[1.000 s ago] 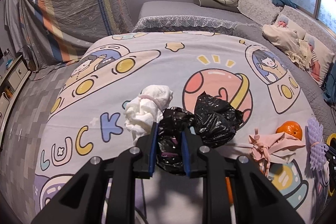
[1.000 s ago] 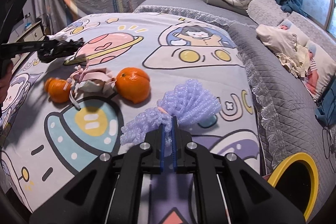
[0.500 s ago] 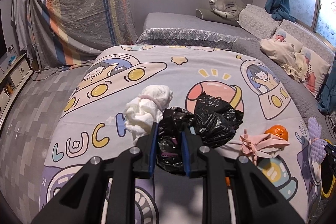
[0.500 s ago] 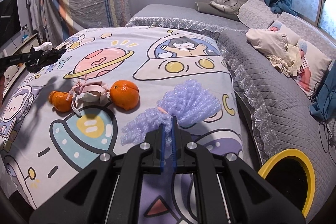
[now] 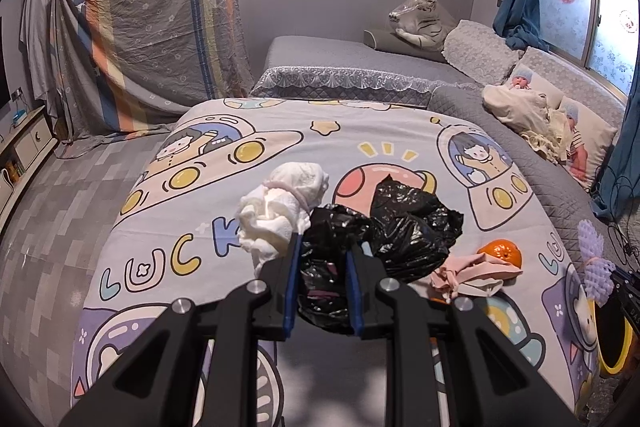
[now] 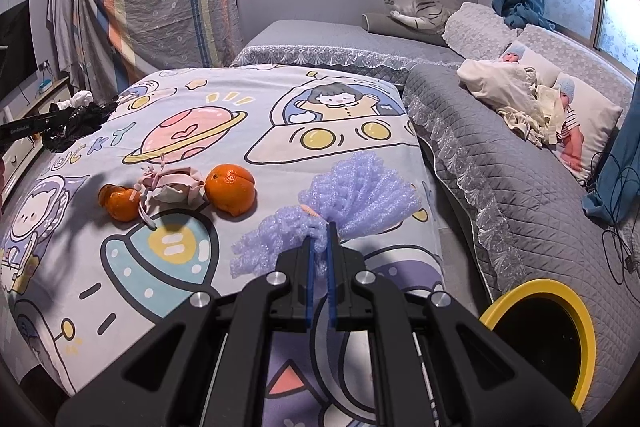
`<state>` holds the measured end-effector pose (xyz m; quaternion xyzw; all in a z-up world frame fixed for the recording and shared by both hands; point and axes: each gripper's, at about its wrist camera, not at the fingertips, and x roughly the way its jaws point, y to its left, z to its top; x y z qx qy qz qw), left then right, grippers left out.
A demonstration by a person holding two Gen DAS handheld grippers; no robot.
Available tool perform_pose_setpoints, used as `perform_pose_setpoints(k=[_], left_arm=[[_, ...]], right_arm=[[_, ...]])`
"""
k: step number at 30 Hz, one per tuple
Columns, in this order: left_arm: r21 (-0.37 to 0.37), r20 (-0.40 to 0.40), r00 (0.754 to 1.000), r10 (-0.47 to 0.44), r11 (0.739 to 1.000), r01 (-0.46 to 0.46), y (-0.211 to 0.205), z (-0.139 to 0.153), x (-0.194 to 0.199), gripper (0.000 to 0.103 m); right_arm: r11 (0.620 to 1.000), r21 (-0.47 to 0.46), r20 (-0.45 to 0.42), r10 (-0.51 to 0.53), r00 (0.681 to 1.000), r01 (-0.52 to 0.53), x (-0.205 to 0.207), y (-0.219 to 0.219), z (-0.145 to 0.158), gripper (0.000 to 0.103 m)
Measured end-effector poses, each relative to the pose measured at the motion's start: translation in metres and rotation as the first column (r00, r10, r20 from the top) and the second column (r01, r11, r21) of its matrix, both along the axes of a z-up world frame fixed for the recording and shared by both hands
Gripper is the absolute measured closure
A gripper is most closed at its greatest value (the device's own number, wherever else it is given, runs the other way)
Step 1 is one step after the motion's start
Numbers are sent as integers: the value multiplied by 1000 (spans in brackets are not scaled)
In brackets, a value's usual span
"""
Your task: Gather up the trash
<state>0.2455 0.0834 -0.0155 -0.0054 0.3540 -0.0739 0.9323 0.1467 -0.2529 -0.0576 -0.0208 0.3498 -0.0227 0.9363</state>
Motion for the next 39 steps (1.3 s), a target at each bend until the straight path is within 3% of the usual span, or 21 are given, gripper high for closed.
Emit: perform_pose_setpoints(k=[19, 39], left_arm=[[-2, 89, 996, -13, 1000, 13, -4, 40, -33, 84], [11, 149, 974, -173, 985, 173, -66, 66, -56, 84]], right_arm=[[999, -3, 74, -36, 997, 37, -29, -19, 24, 99], [991, 1, 119, -134, 984, 134, -59, -59, 35, 99]])
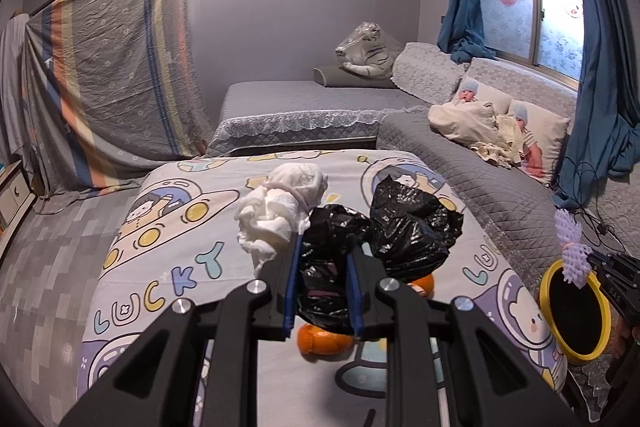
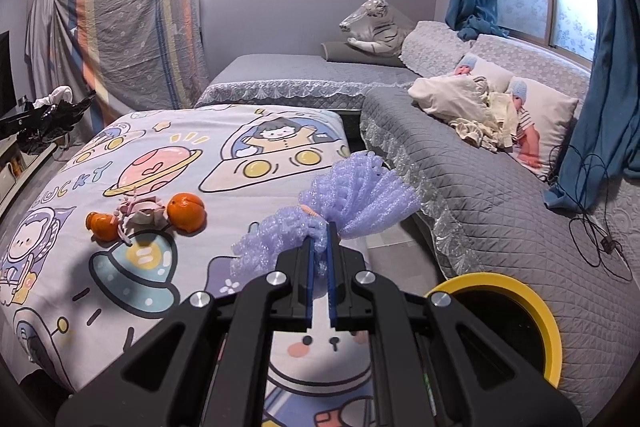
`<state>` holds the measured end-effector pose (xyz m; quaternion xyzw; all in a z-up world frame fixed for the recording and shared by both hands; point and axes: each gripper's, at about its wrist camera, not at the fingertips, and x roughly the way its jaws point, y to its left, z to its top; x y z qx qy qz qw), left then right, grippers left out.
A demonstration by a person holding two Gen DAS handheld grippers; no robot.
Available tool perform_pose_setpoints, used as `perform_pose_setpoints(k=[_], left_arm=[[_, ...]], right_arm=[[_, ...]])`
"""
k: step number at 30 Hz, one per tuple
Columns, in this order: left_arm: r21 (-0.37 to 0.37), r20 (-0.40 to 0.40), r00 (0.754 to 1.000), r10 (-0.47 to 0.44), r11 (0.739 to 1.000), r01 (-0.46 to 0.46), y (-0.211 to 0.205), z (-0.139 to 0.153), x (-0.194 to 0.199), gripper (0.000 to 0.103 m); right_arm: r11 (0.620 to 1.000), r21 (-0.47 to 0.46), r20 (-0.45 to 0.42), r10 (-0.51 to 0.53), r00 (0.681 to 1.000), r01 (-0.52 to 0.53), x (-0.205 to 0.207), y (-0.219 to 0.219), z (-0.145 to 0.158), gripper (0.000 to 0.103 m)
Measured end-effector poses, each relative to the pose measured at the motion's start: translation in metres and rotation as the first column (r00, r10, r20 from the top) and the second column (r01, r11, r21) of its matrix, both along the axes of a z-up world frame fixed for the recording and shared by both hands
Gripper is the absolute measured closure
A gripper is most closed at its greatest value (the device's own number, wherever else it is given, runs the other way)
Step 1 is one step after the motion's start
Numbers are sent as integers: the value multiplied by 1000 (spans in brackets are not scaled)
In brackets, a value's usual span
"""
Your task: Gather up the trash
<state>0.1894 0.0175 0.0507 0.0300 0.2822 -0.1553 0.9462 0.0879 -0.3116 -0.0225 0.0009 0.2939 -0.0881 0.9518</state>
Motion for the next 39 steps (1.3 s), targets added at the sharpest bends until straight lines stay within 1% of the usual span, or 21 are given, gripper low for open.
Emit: perform_pose_setpoints(k=[8, 17, 24, 32, 39], left_arm=[[4, 8, 996, -85, 996, 85, -37, 1, -5, 84], [3, 9, 984, -177, 984, 177, -80, 2, -13, 84], [-9, 1, 968, -250, 968, 250, -113, -3, -22, 84], [-18, -16, 950, -311, 950, 311, -145, -11, -25, 84], [-22, -33, 928, -371, 929, 371, -178, -20, -31, 84]], right_arm=[[998, 4, 13, -55, 998, 55, -14, -21, 5, 99], [993, 13, 28, -115, 993, 114, -31, -42, 7, 99], [988, 17, 34, -152, 988, 151, -41, -58, 7, 99], [982, 21, 36, -187, 982, 186, -51, -73, 6, 99], [974, 28, 34, -227, 973, 227, -59, -90, 5, 99]])
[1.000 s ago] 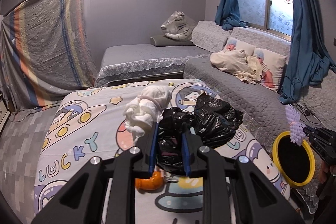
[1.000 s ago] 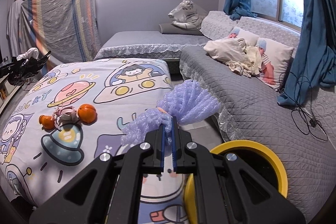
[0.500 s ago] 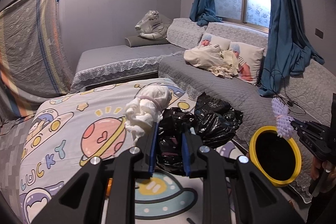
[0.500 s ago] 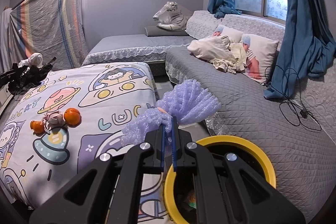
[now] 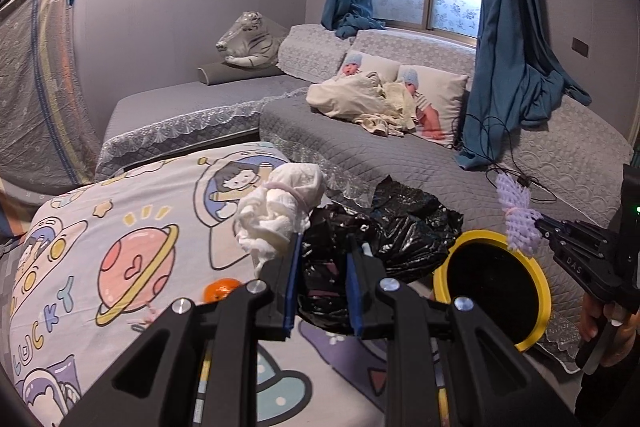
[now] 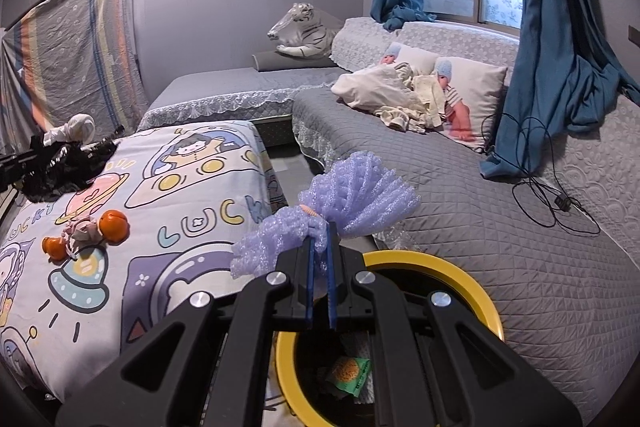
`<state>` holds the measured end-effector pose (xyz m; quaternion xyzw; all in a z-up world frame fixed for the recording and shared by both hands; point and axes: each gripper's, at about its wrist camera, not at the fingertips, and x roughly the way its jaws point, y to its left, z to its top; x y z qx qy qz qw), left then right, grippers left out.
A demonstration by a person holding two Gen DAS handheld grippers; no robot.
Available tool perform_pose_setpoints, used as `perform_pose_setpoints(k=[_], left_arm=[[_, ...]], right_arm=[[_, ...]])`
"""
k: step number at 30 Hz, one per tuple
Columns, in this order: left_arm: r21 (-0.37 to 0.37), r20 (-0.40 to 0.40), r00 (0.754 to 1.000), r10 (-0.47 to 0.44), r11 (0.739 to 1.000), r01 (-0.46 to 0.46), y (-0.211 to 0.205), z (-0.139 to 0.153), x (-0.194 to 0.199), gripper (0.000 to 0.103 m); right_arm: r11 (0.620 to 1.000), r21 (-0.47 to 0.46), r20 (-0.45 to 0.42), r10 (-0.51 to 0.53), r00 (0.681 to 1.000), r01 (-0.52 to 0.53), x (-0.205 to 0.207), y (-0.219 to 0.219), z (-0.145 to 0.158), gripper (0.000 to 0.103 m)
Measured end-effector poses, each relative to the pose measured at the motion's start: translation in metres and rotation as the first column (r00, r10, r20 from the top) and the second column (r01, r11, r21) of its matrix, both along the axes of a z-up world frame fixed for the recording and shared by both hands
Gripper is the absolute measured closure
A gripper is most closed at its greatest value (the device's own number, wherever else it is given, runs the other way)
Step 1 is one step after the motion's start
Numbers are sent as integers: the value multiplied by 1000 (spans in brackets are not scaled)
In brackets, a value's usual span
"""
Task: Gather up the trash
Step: 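Carry the black bag and purple foam net with both grippers over the yellow bin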
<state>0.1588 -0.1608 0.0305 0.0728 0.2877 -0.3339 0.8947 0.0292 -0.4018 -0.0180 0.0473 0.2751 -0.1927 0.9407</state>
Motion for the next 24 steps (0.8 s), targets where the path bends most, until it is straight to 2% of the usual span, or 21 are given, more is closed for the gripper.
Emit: perform_pose_setpoints(k=[9, 24], left_arm=[[9, -31, 996, -87, 996, 87, -44, -15, -7, 84], [15, -71, 979, -194, 981, 195, -92, -31, -10, 84]], right_arm=[[999, 1, -7, -44, 999, 44, -8, -17, -3, 99], [993, 2, -39, -120, 992, 120, -17, -43, -14, 99]])
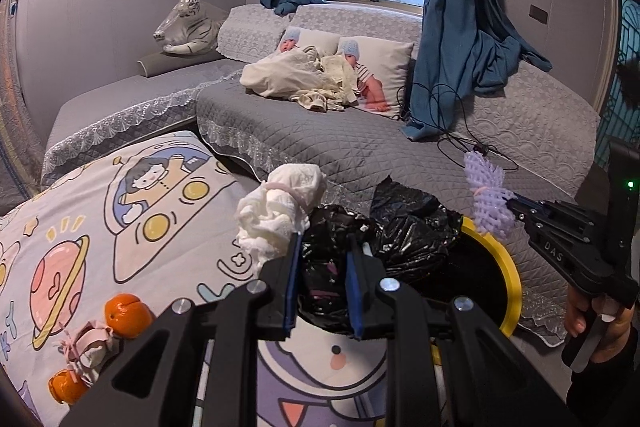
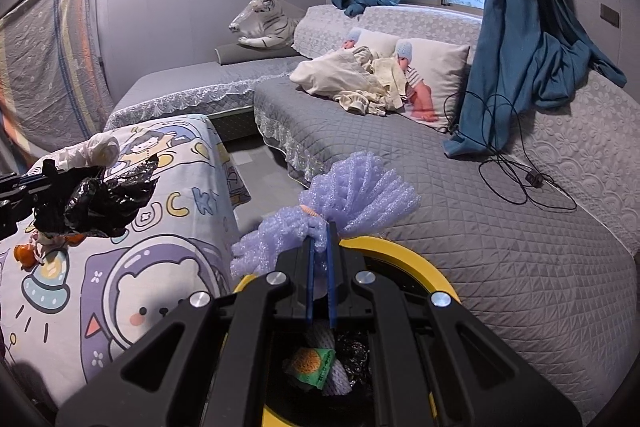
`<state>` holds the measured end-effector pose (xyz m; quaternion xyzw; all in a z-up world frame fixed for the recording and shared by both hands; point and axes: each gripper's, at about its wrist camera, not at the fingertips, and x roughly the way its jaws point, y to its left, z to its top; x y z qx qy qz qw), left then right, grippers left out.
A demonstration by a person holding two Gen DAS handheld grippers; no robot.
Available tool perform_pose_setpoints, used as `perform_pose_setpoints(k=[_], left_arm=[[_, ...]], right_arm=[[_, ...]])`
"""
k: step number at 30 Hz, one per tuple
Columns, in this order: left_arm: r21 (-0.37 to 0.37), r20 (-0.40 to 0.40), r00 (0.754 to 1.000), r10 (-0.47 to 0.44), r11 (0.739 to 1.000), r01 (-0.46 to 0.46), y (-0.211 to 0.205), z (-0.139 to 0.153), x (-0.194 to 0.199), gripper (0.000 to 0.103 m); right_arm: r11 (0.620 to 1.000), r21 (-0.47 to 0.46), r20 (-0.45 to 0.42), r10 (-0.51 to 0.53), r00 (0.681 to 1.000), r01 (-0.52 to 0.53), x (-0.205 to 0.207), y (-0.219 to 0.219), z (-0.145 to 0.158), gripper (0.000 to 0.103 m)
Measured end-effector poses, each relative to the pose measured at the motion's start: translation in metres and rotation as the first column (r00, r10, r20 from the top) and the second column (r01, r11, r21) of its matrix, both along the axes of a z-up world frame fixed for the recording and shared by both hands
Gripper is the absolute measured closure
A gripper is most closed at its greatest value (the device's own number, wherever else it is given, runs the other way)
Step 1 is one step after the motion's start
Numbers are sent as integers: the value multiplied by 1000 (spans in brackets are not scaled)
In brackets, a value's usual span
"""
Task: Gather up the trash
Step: 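Carry the black bag and purple foam net with both grippers over the yellow bin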
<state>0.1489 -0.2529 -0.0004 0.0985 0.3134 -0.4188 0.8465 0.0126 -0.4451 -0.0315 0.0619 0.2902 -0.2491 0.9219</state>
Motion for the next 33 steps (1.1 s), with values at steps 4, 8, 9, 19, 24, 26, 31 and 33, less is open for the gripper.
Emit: perform_pose_setpoints(k=[4, 8, 9, 19, 24, 26, 31, 33], left_arm=[[4, -8, 1000, -24, 1000, 24, -10, -5, -4, 84], [25, -27, 999, -41, 999, 42, -23, -13, -3, 84], [30, -28, 999, -44, 999, 45, -26, -15, -3, 84], [83, -38, 994, -106, 991, 109, -62, -34, -20, 84], [123, -11, 991, -131, 984, 131, -80, -42, -33, 84], [135, 2, 989, -145, 980, 144, -86, -45, -40, 84], [158, 35, 982, -183, 972, 176, -103, -49, -57, 84], [166, 49, 979, -197, 968, 187, -110, -52, -65, 84]], right_arm=[[1000, 3, -8, -11, 1000, 11, -1, -5, -4, 99], [999, 26, -16, -25, 1000, 26, -5, -13, -13, 99], [999, 32, -19, -28, 999, 29, -6, -14, -16, 99], [996, 67, -41, -57, 998, 60, -20, -31, -32, 99], [993, 95, -45, -66, 997, 70, -26, -38, -38, 99], [992, 99, -46, -70, 996, 75, -28, -42, -39, 99], [990, 107, -51, -86, 995, 91, -34, -44, -41, 98], [989, 115, -53, -87, 995, 92, -35, -46, -42, 98]])
